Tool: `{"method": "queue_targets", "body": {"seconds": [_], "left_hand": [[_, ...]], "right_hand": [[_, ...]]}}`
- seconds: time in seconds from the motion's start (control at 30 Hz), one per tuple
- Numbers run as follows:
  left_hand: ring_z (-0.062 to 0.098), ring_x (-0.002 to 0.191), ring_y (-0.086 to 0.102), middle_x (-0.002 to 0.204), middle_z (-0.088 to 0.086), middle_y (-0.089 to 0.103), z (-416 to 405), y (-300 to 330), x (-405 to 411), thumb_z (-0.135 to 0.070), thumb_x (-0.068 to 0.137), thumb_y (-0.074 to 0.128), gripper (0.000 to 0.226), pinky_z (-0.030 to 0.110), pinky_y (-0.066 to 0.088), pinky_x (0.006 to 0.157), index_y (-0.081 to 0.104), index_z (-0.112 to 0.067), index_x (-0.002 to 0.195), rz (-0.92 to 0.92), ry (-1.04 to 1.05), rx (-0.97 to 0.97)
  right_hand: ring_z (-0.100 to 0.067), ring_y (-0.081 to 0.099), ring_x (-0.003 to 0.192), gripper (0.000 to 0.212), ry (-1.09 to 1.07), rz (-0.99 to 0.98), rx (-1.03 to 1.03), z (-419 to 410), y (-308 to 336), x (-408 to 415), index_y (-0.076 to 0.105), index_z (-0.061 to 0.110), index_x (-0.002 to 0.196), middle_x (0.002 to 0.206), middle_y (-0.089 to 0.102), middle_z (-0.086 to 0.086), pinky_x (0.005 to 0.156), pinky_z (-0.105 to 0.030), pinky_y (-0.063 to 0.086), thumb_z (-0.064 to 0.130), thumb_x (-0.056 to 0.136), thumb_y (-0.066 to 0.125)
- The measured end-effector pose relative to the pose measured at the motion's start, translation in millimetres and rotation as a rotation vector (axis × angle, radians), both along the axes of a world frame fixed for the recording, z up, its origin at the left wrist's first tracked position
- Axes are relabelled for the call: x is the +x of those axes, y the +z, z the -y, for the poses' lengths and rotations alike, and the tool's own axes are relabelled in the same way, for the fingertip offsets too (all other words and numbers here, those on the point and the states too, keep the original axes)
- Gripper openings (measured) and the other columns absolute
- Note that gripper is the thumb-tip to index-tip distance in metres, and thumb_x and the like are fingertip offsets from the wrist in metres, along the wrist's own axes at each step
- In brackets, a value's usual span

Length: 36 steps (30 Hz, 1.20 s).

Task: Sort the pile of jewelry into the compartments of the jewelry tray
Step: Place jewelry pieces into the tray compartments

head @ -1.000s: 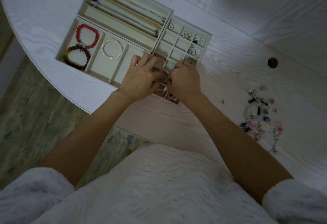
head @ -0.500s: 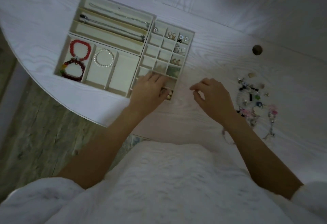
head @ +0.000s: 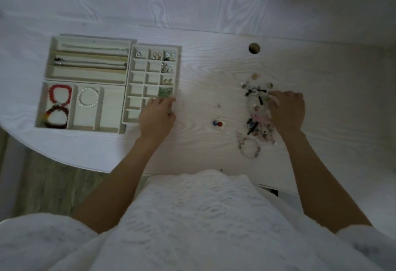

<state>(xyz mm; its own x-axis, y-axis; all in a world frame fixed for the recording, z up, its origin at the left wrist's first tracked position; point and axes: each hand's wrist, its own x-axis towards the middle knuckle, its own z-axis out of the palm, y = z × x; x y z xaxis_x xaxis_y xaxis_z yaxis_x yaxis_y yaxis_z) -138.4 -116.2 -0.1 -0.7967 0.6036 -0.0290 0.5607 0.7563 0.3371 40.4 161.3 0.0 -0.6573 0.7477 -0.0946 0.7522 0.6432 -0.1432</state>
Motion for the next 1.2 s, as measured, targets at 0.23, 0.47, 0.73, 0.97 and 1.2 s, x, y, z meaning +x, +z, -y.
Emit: {"method": "queue_targets", "body": {"seconds": [0.23,0.47,0.73,0.97,1.2], "left_hand": [[0.034,0.084,0.060,0.096,0.008,0.067,-3.7,-0.6,2.2,-0.007,0.077,0.066,0.037,0.036,0.048,0.063,0.069,-0.016,0.112,0.027,0.052,0.048],[0.031,0.079,0.062,0.095,0.006,0.067,-1.3,-12.6,3.7,-0.005,0.076,0.063,0.035,0.040,0.052,0.068,0.070,-0.016,0.109,0.027,0.071,0.126],[0.030,0.081,0.063,0.097,0.005,0.067,2.1,-18.0,1.6,-0.007,0.076,0.066,0.035,0.040,0.053,0.069,0.070,-0.016,0.109,0.056,0.041,0.158],[0.020,0.106,0.051,0.116,0.003,0.062,24.7,-16.3,4.2,-0.040,0.081,0.057,0.049,0.031,0.040,0.093,0.060,-0.015,0.123,0.178,-0.058,0.311],[-0.003,0.088,0.061,0.097,-0.017,0.065,47.1,8.0,-4.9,-0.021,0.092,0.062,0.021,0.013,0.047,0.073,0.060,-0.026,0.112,0.598,0.165,0.660]], "right_hand": [[-0.035,0.052,0.095,0.017,-0.011,-0.001,-0.112,2.3,3.5,-14.8,0.068,0.008,0.098,0.097,0.064,-0.017,0.079,-0.037,0.039,0.016,0.090,0.055],[-0.022,0.061,0.081,0.007,-0.069,-0.351,-0.245,20.6,35.1,4.2,0.060,0.010,0.095,0.089,0.066,-0.005,0.072,-0.032,0.045,0.014,0.091,0.056],[-0.015,0.066,0.074,0.006,0.006,-0.373,-0.600,35.6,40.3,-38.7,0.057,0.017,0.094,0.083,0.065,-0.001,0.069,-0.022,0.049,0.018,0.090,0.061],[-0.012,0.067,0.067,0.009,0.281,-0.304,-0.830,117.9,31.1,-105.1,0.064,0.010,0.088,0.079,0.066,-0.004,0.066,-0.024,0.054,0.009,0.082,0.070],[-0.012,0.066,0.076,0.008,0.471,-0.310,-0.934,156.0,33.0,-156.7,0.069,0.010,0.082,0.080,0.070,-0.001,0.070,-0.024,0.053,0.014,0.077,0.074]]}}
